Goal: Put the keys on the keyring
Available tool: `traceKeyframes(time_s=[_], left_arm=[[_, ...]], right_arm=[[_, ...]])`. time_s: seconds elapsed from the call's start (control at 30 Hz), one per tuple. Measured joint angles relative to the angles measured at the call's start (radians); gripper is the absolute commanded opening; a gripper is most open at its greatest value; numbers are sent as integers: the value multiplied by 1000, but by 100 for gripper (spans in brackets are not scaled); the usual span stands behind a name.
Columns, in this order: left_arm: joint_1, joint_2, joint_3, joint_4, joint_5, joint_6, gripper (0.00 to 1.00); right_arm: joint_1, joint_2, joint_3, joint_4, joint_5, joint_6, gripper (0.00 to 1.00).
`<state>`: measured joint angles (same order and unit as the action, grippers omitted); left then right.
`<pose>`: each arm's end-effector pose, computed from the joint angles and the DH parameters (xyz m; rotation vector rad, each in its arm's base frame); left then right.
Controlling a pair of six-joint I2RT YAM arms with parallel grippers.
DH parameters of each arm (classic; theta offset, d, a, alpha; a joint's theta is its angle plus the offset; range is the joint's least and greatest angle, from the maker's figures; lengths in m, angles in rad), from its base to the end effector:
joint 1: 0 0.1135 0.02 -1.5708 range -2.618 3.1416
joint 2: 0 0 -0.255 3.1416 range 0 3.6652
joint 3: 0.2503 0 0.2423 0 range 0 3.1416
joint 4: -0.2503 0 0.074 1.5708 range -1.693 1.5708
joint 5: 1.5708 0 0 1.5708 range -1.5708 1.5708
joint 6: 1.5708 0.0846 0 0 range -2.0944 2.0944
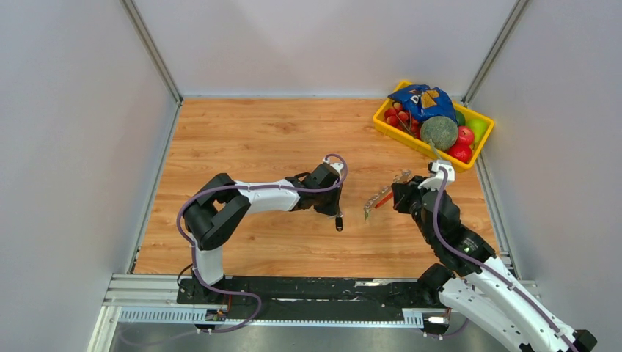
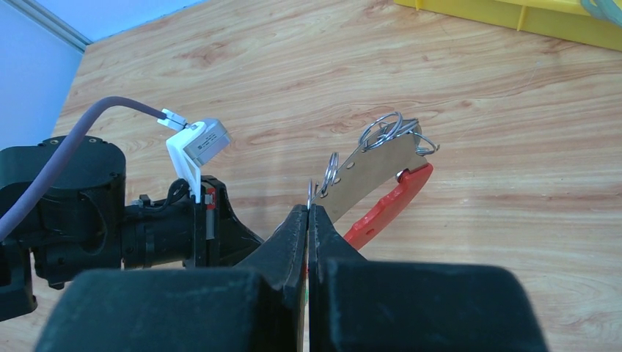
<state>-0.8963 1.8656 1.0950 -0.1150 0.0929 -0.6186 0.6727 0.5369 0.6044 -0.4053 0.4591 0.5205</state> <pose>0.2465 -0.3208 0.1145 0.4042 2.5797 -0.7280 0.1582 0.0781 0.2700 0.1661 1.8829 0.3820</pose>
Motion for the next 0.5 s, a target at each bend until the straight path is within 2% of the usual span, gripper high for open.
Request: traceKeyframes(time_s=[0.23, 0.5], left_arm=[[-1, -21, 0, -20, 6, 16, 0], [-22, -216, 0, -91, 5, 89, 0]], right_arm=[[0, -37, 0, -1, -29, -10, 0], [-1, -33, 29, -11, -112, -69, 0]])
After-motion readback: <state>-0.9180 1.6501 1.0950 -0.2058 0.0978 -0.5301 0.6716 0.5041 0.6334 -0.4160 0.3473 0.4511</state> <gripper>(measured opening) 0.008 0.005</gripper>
